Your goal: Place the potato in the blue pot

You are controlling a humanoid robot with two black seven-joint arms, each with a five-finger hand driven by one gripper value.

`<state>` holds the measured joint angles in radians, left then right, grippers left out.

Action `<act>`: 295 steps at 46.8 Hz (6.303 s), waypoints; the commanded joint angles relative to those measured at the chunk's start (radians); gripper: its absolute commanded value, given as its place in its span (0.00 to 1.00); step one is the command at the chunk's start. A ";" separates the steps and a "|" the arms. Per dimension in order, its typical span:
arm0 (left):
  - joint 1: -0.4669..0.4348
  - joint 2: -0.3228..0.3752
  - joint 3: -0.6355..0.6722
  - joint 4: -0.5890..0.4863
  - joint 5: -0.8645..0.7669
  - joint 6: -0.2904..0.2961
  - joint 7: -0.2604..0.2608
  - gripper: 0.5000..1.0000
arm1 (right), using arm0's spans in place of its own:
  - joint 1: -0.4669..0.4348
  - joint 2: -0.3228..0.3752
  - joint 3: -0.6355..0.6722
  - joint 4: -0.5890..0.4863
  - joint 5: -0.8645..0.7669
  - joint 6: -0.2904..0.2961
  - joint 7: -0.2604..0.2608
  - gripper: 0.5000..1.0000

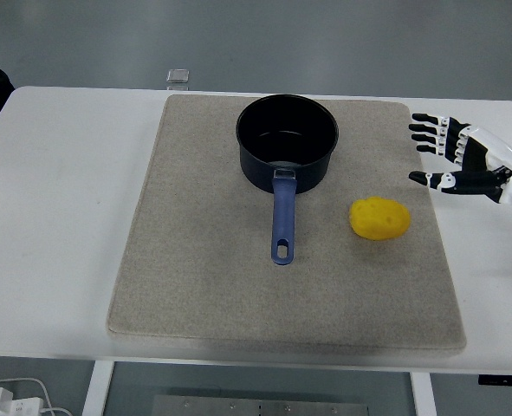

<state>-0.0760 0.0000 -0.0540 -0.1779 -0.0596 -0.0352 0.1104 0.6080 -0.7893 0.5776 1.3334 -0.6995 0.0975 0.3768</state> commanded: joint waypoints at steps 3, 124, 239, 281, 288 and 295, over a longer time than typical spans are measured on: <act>-0.001 0.000 0.000 0.001 0.000 0.000 0.000 1.00 | -0.040 0.018 0.001 0.018 -0.143 -0.053 0.028 0.83; -0.001 0.000 -0.001 0.011 0.000 0.001 0.000 1.00 | -0.111 0.180 -0.074 -0.111 -0.417 -0.213 0.134 0.00; -0.001 0.000 -0.001 0.000 0.000 0.000 0.000 1.00 | 0.588 0.401 -0.384 -0.347 -0.127 -0.183 0.065 0.00; 0.004 0.000 -0.003 0.003 0.000 0.000 0.000 1.00 | 0.570 0.789 -0.406 -0.784 -0.144 -0.177 0.074 0.00; 0.004 0.000 -0.003 0.001 0.000 0.000 0.000 1.00 | 0.570 0.789 -0.406 -0.846 -0.143 -0.188 0.077 0.00; 0.004 0.000 -0.003 0.001 0.000 0.000 0.000 1.00 | 0.565 0.789 -0.403 -0.847 -0.143 -0.190 0.077 0.00</act>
<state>-0.0721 0.0000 -0.0568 -0.1765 -0.0599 -0.0351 0.1104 1.1766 0.0000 0.1732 0.4867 -0.8428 -0.0919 0.4540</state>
